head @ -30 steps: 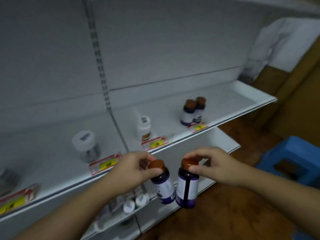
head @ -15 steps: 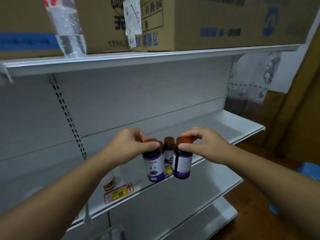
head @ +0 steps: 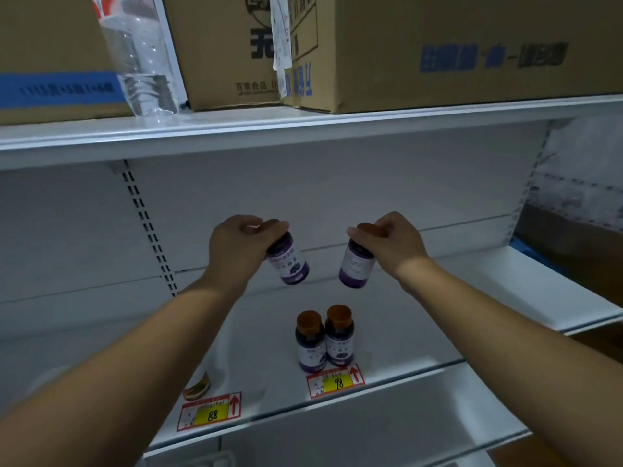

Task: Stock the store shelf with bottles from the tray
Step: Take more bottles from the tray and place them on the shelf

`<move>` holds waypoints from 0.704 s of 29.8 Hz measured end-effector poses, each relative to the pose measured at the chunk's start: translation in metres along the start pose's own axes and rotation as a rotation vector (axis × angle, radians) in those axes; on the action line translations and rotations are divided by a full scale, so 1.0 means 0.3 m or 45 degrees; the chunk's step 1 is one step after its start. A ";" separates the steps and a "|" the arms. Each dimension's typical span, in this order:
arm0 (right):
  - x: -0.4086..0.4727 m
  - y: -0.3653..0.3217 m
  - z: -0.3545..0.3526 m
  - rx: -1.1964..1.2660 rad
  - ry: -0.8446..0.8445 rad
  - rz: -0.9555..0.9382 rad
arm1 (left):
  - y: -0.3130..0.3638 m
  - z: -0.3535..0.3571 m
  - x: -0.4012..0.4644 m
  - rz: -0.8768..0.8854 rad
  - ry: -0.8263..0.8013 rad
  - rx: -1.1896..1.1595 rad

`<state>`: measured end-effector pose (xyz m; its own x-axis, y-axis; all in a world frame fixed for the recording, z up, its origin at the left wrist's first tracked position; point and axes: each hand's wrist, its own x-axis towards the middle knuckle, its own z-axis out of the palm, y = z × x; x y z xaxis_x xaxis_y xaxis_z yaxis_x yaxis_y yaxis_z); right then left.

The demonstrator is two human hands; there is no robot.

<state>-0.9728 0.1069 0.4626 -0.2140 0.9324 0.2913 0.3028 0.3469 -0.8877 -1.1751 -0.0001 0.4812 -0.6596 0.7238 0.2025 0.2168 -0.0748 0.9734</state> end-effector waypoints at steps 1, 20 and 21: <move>0.026 0.023 0.026 0.024 -0.022 0.004 | -0.031 0.012 0.016 -0.031 0.031 -0.014; -0.051 0.301 0.270 0.323 -0.680 0.459 | -0.353 0.196 -0.111 -0.538 -0.455 -0.037; -0.063 0.303 0.276 0.340 -0.644 0.457 | -0.355 0.201 -0.118 -0.477 -0.446 -0.043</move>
<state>-1.0182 0.1124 0.3468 -0.5714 0.7999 -0.1834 0.2104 -0.0733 -0.9749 -1.1314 0.0237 0.3639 -0.4056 0.8912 -0.2032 -0.0155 0.2155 0.9764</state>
